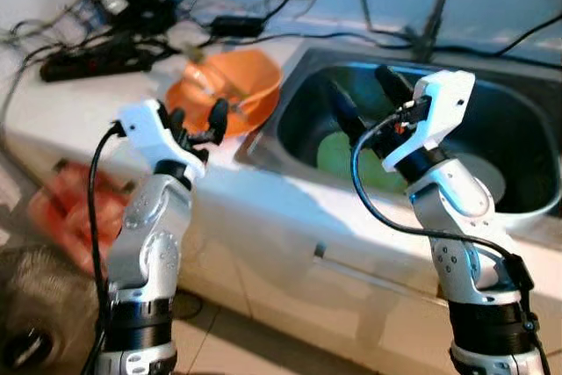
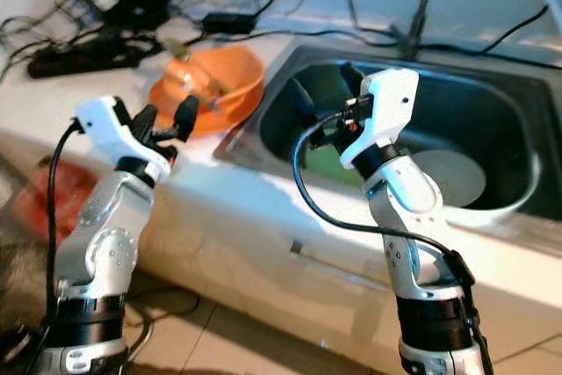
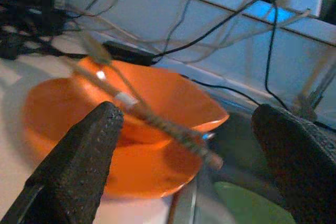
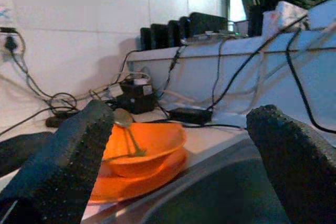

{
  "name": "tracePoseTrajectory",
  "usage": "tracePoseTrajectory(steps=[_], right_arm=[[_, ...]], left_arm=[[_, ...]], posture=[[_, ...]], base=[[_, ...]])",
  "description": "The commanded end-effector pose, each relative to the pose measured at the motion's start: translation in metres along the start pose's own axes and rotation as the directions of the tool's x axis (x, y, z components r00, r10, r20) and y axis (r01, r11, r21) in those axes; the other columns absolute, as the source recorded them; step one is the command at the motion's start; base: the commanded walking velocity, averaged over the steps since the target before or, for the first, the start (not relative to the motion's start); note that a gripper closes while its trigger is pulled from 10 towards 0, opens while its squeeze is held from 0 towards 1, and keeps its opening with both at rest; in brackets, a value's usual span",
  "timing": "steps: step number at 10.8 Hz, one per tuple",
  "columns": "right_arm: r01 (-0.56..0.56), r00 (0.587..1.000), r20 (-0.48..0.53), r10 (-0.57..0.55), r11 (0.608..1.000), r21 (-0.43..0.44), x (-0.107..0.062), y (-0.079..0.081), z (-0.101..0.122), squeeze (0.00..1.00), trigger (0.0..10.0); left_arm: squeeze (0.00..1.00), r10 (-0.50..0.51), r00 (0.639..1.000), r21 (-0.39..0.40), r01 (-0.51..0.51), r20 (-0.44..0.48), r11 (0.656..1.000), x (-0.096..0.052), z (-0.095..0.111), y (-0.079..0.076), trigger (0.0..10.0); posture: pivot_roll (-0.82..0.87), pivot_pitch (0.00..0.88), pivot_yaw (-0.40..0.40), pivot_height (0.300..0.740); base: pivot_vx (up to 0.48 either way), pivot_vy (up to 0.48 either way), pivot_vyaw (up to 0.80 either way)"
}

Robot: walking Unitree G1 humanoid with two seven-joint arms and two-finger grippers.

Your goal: Kitchen organization

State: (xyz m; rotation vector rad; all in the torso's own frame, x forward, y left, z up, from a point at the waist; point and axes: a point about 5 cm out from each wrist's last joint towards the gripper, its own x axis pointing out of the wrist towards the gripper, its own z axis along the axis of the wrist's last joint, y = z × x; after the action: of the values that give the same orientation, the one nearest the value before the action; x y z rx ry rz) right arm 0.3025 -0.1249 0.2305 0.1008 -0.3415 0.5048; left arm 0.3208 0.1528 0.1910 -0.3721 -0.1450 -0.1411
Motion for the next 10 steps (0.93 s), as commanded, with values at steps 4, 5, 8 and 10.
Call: tracePoseTrajectory(steps=[4, 5, 8, 10], right_arm=[[-0.014, 1.0, -0.005, 0.014, 1.0, 0.001, -0.0002, 0.0033, 0.0003, 0.0, 10.0], [-0.014, 1.0, -0.005, 0.014, 1.0, 0.0, -0.0002, 0.0034, 0.0002, 0.0, 10.0], [-0.011, 1.0, -0.001, 0.011, 1.0, 0.001, 0.0007, 0.0034, -0.0001, 0.0, 10.0], [-0.01, 1.0, -0.002, 0.01, 1.0, 0.001, 0.0008, 0.0035, -0.0008, 0.0, 10.0]], left_arm=[[0.0, -0.017, 1.0, 0.006, 0.017, 0.001, 1.0, -0.0003, 0.0008, -0.004, 10.0], [0.0, -0.018, 1.0, 0.001, 0.018, 0.002, 1.0, -0.0008, 0.0008, -0.0045, 10.0], [0.0, -0.016, 1.0, -0.006, 0.016, 0.002, 1.0, -0.0014, 0.0002, -0.0046, 10.0], [0.0, -0.017, 1.0, -0.008, 0.017, -0.001, 1.0, -0.0004, 0.0, -0.0053, 10.0]], posture=[[0.08, 0.061, 0.09, 0.74], [0.08, 0.061, 0.091, 0.74], [0.08, 0.057, 0.095, 0.74], [0.09, 0.055, 0.097, 0.74]], base=[[0.349, 0.0, 0.0], [0.0, 0.0, 0.0], [0.0, 0.0, 0.0], [0.0, 0.0, 0.0]])
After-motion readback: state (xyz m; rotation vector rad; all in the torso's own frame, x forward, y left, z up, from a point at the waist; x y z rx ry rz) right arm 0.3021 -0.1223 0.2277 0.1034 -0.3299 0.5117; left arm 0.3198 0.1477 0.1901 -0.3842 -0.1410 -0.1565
